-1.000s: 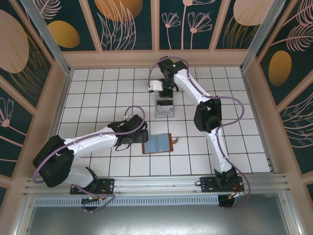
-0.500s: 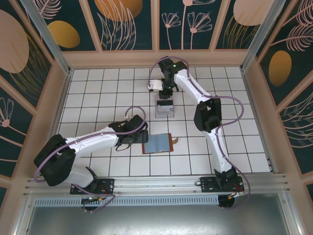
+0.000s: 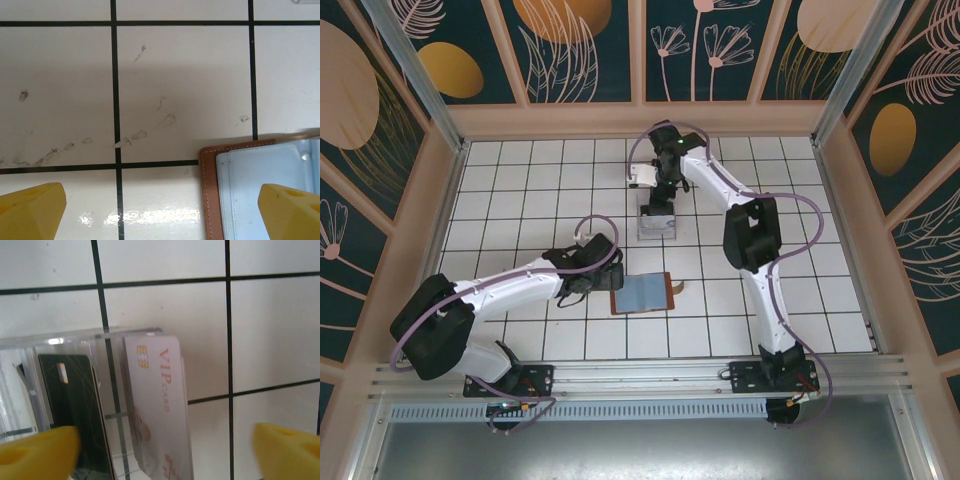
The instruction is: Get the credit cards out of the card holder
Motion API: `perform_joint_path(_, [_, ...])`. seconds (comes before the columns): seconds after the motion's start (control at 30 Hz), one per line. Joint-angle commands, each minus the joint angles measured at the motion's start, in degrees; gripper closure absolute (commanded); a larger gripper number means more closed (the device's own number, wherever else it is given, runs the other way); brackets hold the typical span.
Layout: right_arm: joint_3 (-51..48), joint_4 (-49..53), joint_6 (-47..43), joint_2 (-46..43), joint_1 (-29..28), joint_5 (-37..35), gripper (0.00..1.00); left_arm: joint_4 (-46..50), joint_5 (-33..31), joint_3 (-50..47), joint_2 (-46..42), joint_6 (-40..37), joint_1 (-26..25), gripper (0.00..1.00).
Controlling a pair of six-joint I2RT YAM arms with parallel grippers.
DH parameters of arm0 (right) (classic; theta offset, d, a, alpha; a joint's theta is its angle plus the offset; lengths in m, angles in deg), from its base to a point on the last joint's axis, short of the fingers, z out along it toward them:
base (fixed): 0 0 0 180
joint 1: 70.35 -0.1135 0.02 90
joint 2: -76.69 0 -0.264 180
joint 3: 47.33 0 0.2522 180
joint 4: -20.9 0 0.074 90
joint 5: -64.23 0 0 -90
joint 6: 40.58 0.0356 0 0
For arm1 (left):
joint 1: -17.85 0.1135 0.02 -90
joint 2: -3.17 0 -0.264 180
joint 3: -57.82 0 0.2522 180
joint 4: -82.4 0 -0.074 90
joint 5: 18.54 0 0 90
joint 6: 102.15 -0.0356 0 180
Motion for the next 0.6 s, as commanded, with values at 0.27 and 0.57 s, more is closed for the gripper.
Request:
perform_joint_path(0.27, [-20.90,-15.37,7.17,-19.19,1.55,1.77,0.01,1.57,-6.95,3.06,-1.04,-4.51,4.53,0.01])
perform_joint_path(0.57, [-45.86,-38.71,28.24,-35.87,5.44,2.24,0.01,-4.97,-15.86,1.05,-3.61,-10.84,7.60,0.01])
